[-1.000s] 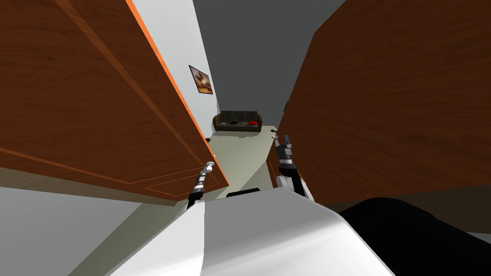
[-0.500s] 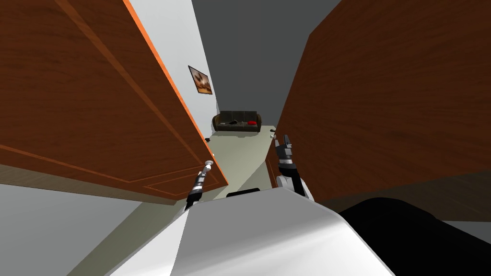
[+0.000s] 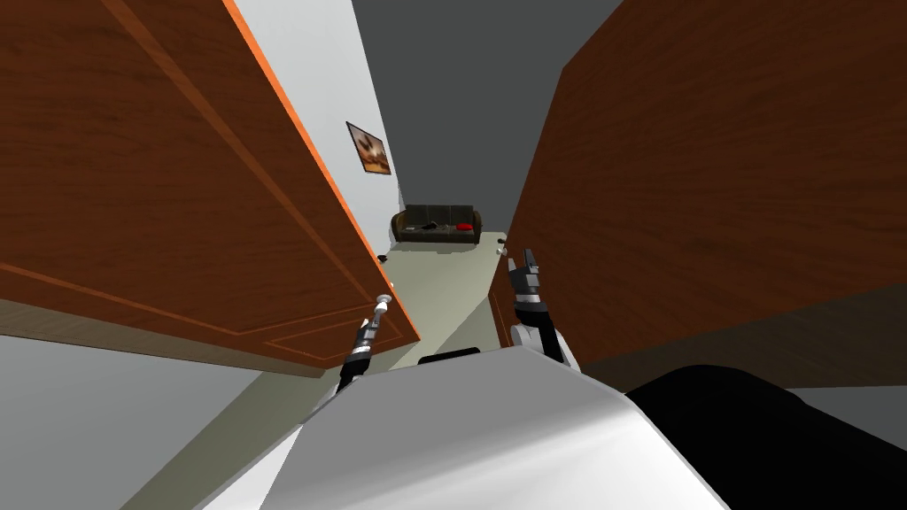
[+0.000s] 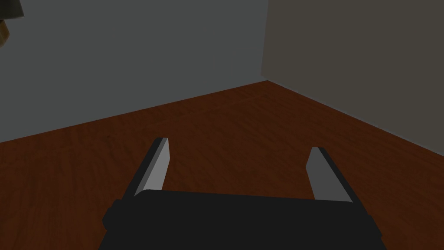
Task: Push the door open
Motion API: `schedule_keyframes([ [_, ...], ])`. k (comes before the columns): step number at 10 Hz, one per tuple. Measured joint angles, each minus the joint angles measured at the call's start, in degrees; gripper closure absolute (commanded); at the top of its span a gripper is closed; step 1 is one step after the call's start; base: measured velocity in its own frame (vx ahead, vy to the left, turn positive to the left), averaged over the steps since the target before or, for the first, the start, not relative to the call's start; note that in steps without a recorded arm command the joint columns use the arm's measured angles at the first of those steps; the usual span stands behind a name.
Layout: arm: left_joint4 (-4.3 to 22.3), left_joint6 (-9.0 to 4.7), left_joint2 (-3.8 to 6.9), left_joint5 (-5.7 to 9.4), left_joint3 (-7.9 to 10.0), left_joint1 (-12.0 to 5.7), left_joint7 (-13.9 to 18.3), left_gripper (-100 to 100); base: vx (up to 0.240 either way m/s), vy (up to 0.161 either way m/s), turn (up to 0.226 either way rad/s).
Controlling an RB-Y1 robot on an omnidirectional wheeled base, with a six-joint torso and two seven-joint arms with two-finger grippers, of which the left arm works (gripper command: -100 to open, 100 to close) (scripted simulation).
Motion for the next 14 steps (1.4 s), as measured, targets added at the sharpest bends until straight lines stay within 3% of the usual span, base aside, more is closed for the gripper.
schedule_keyframes([
  [14,0.7,0.09,4.92,5.23,-4.64,2.02,-20.5,-100,-0.041,-0.037,-0.009],
])
